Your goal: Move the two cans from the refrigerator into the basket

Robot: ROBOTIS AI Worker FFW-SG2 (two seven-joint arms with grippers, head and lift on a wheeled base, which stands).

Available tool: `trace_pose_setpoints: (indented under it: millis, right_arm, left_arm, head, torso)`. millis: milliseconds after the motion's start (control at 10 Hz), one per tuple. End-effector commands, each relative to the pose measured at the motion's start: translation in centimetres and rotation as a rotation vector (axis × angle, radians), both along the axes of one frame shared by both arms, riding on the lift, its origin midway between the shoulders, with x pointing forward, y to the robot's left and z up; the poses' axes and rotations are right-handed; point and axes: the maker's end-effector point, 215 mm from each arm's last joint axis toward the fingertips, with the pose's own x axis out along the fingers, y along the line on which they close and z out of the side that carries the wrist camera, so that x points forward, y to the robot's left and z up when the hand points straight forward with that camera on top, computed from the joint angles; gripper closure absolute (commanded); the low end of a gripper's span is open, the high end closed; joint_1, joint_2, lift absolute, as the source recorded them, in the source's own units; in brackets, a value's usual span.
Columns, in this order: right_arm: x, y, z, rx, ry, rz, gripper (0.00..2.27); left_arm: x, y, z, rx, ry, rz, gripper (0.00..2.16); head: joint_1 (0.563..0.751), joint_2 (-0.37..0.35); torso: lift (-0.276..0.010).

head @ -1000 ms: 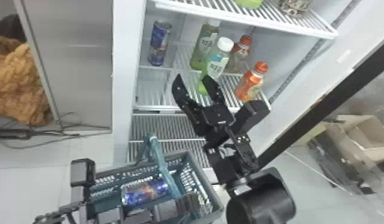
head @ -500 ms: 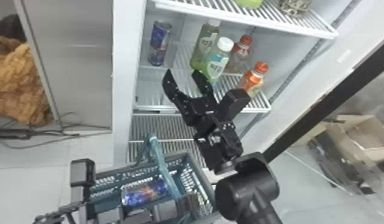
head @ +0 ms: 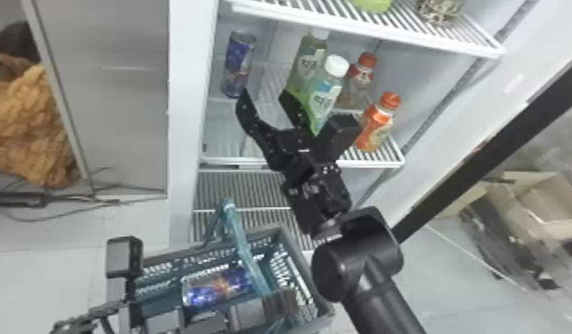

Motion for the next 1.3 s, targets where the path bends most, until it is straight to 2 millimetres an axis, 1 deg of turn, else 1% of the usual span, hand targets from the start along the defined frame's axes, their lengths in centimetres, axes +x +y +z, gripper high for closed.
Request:
trace_pose_setpoints:
  millis: [0, 100, 500, 900, 1200]
  right_arm:
    - [1.1, 0.4, -0.1, 0.001, -0.003, 0.006, 0.32]
    - [1.7, 0.7, 0.0, -0.005, -0.007, 0.011, 0.32]
    - [3.7, 1.2, 1.5, -0.024, -0.041, 0.011, 0.32]
    - [5.3, 1.8, 0.7, -0.018, -0.012, 0.015, 0.31]
    - [6.7, 2.0, 1.2, -0.034, -0.008, 0.007, 0.32]
  left_arm:
    - [0.0, 0.0, 0.0, 0.000, 0.000, 0.001, 1.19]
    - [0.1, 0.1, -0.1, -0.006, 0.013, 0.004, 1.19]
    - [0.2, 0.0, 0.1, -0.008, 0.009, 0.004, 1.19]
    - [0.3, -0.1, 0.1, -0.008, 0.004, 0.002, 1.19]
    - [0.4, -0.1, 0.2, -0.007, 0.001, 0.003, 1.19]
  head:
    - [0.695, -0.339]
    - [0.695, -0.333]
    - [0.695, -0.312]
    - [0.695, -0.298]
    - [0.695, -0.290]
  torso:
    - [-0.276]
    - [-0.276]
    - [-0.276]
    - [-0.276]
    - [-0.276]
